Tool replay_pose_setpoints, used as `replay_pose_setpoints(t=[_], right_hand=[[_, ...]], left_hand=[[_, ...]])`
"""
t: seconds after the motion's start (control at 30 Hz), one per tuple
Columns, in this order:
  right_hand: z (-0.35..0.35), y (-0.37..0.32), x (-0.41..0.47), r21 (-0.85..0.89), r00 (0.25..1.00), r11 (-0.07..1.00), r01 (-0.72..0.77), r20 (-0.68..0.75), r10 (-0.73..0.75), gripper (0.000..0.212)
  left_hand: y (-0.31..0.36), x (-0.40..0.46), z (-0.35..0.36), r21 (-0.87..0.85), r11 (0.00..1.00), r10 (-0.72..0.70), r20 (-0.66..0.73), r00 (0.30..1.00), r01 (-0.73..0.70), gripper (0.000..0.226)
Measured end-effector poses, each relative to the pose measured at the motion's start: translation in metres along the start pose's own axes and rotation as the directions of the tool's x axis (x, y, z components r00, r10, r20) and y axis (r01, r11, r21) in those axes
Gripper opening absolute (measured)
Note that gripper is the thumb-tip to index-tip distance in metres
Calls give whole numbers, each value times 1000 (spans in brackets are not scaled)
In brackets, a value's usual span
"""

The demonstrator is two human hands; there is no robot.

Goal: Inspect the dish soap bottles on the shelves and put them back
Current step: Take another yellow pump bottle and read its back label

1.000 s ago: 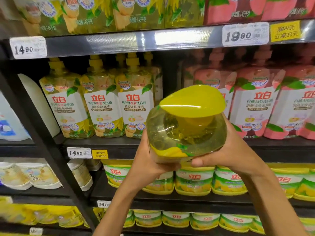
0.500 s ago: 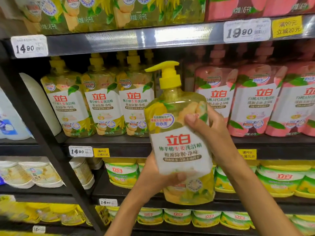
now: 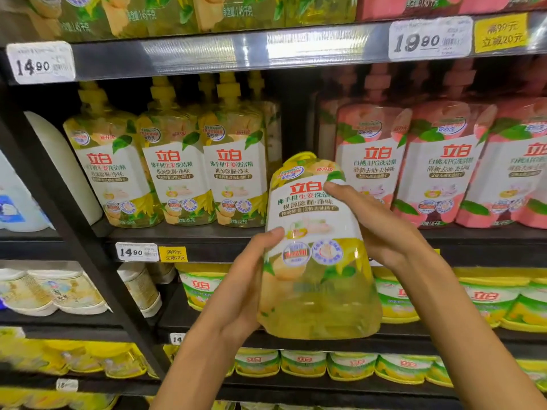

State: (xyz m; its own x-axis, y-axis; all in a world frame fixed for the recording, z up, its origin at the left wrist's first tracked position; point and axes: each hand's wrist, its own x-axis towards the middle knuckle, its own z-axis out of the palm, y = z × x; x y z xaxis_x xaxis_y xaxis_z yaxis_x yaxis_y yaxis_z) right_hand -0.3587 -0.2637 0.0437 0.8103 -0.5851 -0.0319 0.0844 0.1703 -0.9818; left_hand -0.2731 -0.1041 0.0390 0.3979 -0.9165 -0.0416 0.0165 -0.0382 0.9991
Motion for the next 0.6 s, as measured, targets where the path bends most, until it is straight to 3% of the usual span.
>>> replay_pose_setpoints(t=[0.13,0.23,0.33,0.43,0.53,0.6], right_hand=[[-1,1,-3,110,997,991,-75,14,73,40],[-4,-1,-5,124,997,990,-62,44,57,33],[-6,-2,-6,113,996,992,-56,81,47,44],[-5,-2,-5,89,996,994,-58,74,51,35],[-3,-3,-3,26,998,999,-28,50,27,36],[-1,-6,-3,-14,999,1000,24,25,-24,36]], left_hand=[[17,-3,-1,-127,982,-147,-37,988,141,34],[16,-6,2,-163,983,-92,-44,995,83,39],[15,-10,3,-138,990,-46,-120,992,30,35],[8,-11,-7,-118,993,-14,-86,996,4,34],[8,-10,-9,-288,955,-66,25,998,70,36],[7,-6,-7,-269,958,-102,14,995,102,36]])
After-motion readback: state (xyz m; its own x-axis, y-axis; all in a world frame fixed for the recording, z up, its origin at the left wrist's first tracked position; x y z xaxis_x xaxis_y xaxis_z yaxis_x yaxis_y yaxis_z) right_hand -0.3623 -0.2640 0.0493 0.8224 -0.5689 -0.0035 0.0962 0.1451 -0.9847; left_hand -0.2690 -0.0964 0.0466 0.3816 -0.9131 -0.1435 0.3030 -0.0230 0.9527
